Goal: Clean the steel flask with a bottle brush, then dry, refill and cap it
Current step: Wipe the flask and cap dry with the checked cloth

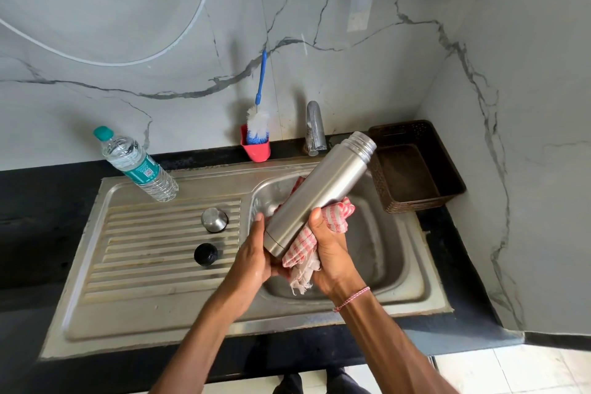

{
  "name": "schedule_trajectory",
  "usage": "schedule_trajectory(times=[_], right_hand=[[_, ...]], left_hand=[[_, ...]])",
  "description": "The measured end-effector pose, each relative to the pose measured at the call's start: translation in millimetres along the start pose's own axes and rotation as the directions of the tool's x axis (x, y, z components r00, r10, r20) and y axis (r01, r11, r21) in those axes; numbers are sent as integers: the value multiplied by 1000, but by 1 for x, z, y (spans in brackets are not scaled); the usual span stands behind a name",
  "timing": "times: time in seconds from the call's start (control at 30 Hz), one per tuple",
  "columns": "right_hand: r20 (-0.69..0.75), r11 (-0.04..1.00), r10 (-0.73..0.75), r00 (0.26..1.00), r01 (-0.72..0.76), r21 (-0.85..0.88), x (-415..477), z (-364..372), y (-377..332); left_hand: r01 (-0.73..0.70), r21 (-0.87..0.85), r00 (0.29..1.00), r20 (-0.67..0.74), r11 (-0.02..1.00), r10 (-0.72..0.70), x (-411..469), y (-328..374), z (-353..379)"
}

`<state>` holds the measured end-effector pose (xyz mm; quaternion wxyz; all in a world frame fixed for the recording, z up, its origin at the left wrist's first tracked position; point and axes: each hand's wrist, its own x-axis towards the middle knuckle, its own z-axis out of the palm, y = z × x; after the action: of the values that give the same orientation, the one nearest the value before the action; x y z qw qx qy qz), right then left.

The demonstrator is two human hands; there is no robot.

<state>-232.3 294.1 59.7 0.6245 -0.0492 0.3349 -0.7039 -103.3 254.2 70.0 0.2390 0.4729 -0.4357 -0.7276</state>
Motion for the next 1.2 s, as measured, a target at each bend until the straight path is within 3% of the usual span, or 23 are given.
schedule_trajectory(times=[0.07,0.13,0.2,0.3,0.4,0.43,0.57,0.67,0.73,0.87,0.93,1.0,1.07,1.2], right_hand=[[-2,998,-13,1000,12,-61,0,-3,-3],[13,994,-6,1000,8,-113,0,-6,-6],[30,989,3,1000,1,-148,-1,-9,-8],[41,958,13,999,-1,-286,-5,-9,-11],[61,868,30,998,4,-496,-10,-11,-7],[72,831,46,996,2,-557,-10,-11,-3],[63,659,117,991,-30,-751,-9,-11,15],[53,571,139,989,-36,-821,-8,-6,19],[33,607,189,981,-91,-790,-9,-7,15],[85,755,363,928,-239,-610,-16,-12,-5],[108,832,387,916,-296,-470,-21,-7,-11],[83,868,375,923,-319,-380,-25,-5,-11],[33,860,360,932,-318,-398,-27,-7,-7],[110,852,393,913,-316,-417,-22,-6,-3]], left_hand=[[176,13,975,136,984,-176,0,10,-12],[174,224,969,136,959,-208,1,16,-20],[45,387,999,-34,921,-35,4,15,-23],[-214,393,914,-242,894,325,18,21,-29],[-396,543,783,-220,740,581,29,51,-24],[-402,582,777,-192,707,600,31,65,-19],[-187,644,926,-138,742,352,49,103,8],[-32,630,956,-207,776,208,65,104,12],[5,550,975,-189,835,118,74,103,9],[100,570,994,-90,816,-59,86,111,-1],[104,417,994,-9,903,-110,86,118,-5],[110,136,990,75,985,-121,82,124,-9],[101,29,988,114,994,-104,79,126,-14],[26,154,999,-30,988,-21,81,122,-27]])
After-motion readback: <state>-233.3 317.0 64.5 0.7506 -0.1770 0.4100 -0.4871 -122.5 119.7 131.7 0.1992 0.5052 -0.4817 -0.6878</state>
